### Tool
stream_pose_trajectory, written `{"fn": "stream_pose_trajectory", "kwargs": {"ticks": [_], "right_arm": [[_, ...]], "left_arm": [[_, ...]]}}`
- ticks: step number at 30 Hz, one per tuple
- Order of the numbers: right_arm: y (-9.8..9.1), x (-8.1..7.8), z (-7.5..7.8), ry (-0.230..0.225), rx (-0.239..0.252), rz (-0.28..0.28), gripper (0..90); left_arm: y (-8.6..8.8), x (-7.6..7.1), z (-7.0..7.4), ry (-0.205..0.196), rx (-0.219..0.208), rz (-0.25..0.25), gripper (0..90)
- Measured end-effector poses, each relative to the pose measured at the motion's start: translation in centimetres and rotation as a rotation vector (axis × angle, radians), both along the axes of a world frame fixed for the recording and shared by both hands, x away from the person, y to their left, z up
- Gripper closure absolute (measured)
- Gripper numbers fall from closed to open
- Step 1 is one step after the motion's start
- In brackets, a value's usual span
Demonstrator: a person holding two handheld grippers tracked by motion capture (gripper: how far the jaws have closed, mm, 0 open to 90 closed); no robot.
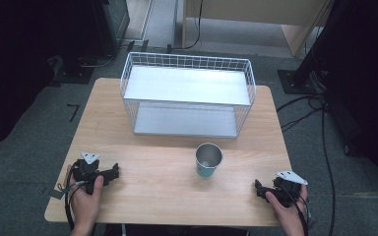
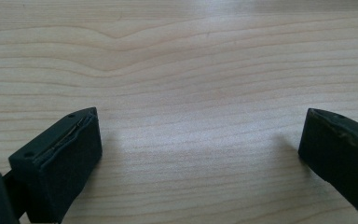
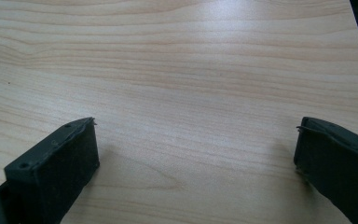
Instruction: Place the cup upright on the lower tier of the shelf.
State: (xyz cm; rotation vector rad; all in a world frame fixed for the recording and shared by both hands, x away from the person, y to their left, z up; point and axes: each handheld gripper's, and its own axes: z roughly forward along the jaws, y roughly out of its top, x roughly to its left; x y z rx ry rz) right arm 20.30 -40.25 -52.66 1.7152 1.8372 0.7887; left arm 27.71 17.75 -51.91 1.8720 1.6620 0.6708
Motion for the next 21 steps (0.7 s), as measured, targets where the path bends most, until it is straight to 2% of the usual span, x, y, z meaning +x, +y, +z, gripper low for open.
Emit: {"fn": "stream_pose_trajectory", "kwargs": {"ticks": [9,15,21], "right_arm": [[0.6,-0.4,0.1,-0.001,-0.016,0.003,0.0],[0.8,-0.7,0.9,-0.001,0.015,0.012,0.0],[1.5,-0.9,1.9,-0.041,0.033,0.049,0.0]], "left_arm": [[0.0,0.0,0.0,0.000,0.000,0.000,0.0],[0.0,0.0,0.0,0.000,0.000,-0.001,0.0],[0.0,0.0,0.0,0.000,0.000,0.000,0.0]]}}
